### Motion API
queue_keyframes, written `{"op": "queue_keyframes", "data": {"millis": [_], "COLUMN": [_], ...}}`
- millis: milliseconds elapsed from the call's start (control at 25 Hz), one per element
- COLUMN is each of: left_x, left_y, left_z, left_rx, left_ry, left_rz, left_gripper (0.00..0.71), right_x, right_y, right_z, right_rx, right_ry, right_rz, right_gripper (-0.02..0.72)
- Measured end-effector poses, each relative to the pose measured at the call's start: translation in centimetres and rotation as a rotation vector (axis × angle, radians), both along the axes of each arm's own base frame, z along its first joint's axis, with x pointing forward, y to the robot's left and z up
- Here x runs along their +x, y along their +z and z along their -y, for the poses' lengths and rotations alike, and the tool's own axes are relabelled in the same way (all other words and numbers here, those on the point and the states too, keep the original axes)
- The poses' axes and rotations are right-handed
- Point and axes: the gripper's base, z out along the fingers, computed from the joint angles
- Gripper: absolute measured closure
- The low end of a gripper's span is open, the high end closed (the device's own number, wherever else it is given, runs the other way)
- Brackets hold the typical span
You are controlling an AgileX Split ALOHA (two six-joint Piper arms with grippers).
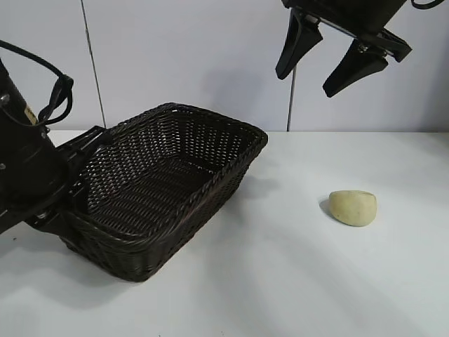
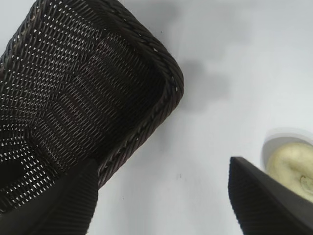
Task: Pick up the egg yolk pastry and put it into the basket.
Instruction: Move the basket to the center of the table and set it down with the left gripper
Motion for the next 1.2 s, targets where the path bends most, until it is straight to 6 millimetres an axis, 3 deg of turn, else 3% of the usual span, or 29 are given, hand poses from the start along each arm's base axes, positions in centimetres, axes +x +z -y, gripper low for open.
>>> {"op": "queue_keyframes", "data": {"millis": [280,480,920,1200], "left_x": [0.5,0.8,3.7,5.5], "left_y": [2.0,2.9,8.1,7.9], "left_z": [-2.9,-4.1,-4.0,-3.8], "left_rx": [-0.027,-0.065,-0.002,0.045], "left_ry": [-0.01,-0.126,-0.459,-0.642], "left_rz": [0.014,-0.001,0.119,0.09], "left_gripper": [0.611,0.611,0.611,0.611], "right_x": [0.0,0.0,0.0,-0.1], "right_y": [0.0,0.0,0.0,-0.1], "right_z": [0.0,0.1,0.1,0.1], "right_rx": [-0.003,-0.011,-0.012,-0.016], "right_ry": [0.001,0.002,0.002,0.007], "right_rz": [0.001,0.002,0.002,-0.007], "right_gripper": [0.167,0.167,0.167,0.167]}}
